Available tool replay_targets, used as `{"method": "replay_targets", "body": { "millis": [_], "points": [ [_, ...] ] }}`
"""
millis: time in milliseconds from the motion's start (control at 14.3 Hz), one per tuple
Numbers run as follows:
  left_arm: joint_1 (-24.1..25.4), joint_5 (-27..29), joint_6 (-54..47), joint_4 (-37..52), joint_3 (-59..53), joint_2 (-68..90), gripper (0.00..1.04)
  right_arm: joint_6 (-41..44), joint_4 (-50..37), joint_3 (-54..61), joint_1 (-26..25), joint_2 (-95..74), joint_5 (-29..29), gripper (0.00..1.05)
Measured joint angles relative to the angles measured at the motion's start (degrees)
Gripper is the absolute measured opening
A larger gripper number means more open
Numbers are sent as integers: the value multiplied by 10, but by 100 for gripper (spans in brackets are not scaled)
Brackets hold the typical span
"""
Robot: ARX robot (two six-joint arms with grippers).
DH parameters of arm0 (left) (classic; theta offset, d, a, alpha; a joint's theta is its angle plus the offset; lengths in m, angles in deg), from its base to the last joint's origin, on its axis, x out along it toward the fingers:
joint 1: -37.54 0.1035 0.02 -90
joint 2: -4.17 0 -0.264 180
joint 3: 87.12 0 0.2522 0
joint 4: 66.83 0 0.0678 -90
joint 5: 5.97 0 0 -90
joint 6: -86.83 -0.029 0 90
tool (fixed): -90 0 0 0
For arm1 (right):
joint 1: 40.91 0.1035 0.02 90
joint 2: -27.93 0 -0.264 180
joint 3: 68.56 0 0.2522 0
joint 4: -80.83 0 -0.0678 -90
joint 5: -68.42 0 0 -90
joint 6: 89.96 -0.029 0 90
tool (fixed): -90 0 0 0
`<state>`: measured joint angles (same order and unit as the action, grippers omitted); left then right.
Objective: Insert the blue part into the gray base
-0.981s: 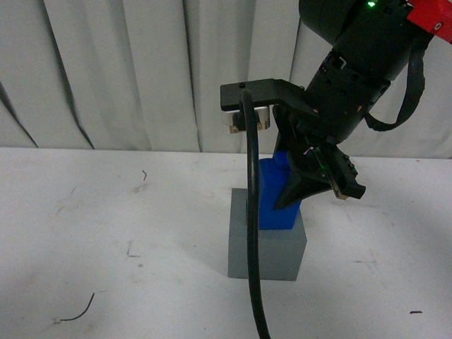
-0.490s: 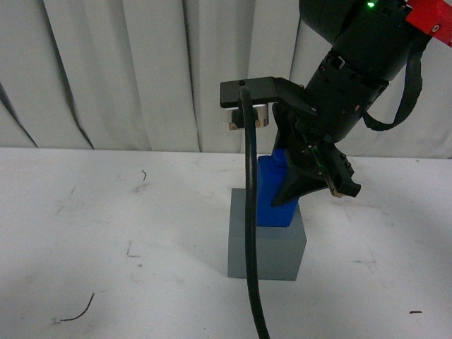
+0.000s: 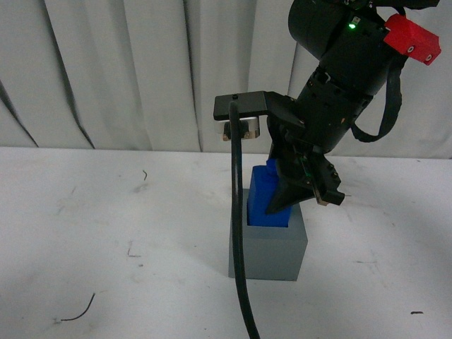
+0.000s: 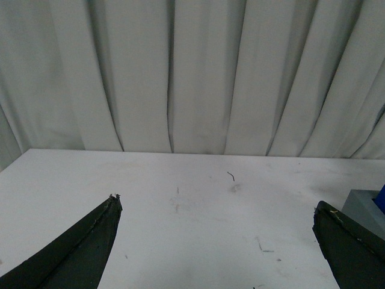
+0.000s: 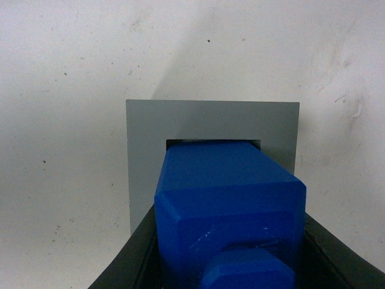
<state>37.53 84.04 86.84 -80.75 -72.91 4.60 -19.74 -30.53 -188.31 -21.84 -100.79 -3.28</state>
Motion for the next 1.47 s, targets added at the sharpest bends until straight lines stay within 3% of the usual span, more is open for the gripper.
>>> {"method": "replay_targets", "body": {
  "millis": [210,280,561,981,1121,1261,1331,1401,1471],
  "points": [
    [0,0,0,0,0,0,98,-3,-3,0,1,0,-5,47],
    [0,0,0,0,0,0,98,-3,-3,0,1,0,-5,54],
    [0,0,0,0,0,0,98,-4,4,0,6,-1,-6,100],
    [0,0,0,0,0,0,98,-9,-24,24,-23,119,64,98],
    [0,0,0,0,0,0,98,-19,-87,78,-38,189,122,98],
    [0,0,0,0,0,0,98,-41,-207,195,-64,309,211,98],
    [0,0,0,0,0,0,98,-48,-256,258,-91,379,263,98],
    [0,0,0,0,0,0,98,-72,-345,362,-158,488,329,97],
    [0,0,0,0,0,0,98,-173,-517,478,-188,579,173,86]
  ]
}}
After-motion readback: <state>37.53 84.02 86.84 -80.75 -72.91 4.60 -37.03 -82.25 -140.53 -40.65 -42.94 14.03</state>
